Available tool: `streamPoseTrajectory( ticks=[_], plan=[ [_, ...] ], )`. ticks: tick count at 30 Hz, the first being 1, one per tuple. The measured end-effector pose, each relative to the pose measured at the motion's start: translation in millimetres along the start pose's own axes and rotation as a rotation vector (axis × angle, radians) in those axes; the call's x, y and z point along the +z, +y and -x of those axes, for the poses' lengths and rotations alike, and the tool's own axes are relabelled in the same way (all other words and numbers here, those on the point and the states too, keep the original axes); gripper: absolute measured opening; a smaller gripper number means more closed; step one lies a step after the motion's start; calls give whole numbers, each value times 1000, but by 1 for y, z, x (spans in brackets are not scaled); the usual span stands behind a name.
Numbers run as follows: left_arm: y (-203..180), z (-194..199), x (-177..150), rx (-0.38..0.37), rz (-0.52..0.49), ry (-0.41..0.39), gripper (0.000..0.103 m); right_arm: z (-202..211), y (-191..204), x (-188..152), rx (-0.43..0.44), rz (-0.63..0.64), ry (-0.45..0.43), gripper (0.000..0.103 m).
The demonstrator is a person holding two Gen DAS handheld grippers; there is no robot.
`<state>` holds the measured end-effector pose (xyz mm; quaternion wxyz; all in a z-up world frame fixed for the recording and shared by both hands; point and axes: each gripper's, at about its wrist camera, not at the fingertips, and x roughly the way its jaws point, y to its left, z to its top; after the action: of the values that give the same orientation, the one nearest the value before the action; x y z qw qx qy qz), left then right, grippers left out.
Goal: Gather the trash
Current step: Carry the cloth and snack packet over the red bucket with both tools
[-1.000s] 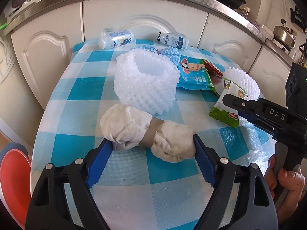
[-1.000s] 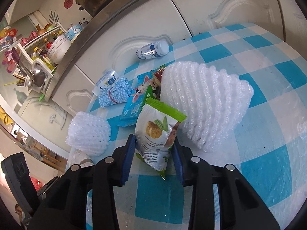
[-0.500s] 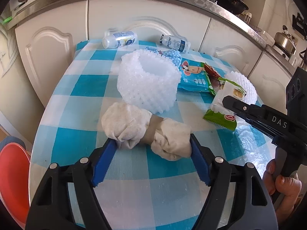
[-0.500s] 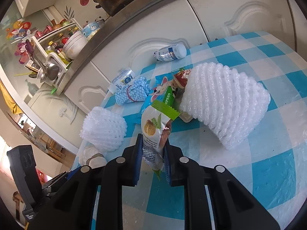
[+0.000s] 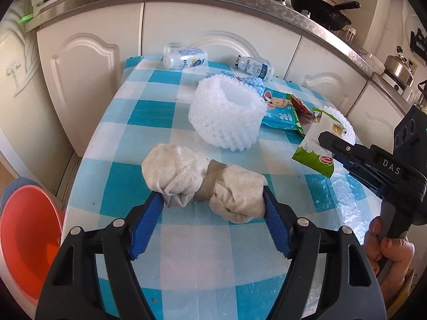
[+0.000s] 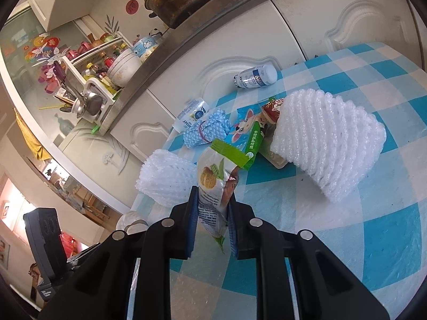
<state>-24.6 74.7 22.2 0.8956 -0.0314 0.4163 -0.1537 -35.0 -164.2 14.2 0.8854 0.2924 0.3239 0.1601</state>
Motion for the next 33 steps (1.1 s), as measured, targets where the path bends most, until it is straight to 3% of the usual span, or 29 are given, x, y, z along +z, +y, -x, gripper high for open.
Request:
streamPoseTrajectory(
  ticks=[20, 33],
  plan=[
    [82, 72, -18, 93, 112, -89, 74, -10, 59, -26, 72, 48, 62, 21],
    [153, 111, -40, 218, 204, -144, 74, -34, 143, -60, 127, 198, 164, 21]
  ],
)
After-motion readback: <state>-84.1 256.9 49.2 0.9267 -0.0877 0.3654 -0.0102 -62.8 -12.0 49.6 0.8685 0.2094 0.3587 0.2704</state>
